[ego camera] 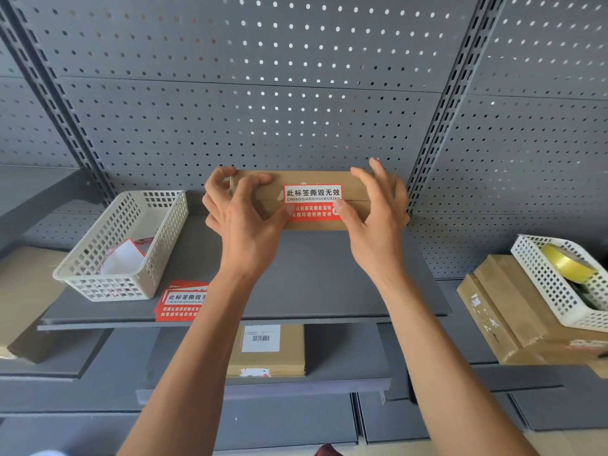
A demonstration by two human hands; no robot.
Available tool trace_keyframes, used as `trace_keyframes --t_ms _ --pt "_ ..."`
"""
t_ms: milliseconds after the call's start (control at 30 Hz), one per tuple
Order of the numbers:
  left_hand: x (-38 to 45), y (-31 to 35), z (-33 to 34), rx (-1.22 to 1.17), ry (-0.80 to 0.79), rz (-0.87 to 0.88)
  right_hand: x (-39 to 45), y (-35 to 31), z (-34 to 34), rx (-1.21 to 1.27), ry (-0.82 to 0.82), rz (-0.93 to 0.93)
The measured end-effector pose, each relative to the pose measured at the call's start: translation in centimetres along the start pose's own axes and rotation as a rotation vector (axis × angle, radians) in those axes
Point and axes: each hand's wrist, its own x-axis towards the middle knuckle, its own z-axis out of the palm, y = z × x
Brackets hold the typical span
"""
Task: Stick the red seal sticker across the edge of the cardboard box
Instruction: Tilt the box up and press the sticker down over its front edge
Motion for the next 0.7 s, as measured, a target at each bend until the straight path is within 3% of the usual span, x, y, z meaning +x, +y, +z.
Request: trace_keyframes --t_ms 467,700 --pt "-0.4 -0.8 -0.7 0.019 -0.082 0.078 -0.4 0.5 -1.8 -0.026 -0.237 -0.019" --pt "-0.9 0.3 0.6 0.043 0.004 0.030 -0.5 -1.0 -0.4 -0.152 -0.147 0.037"
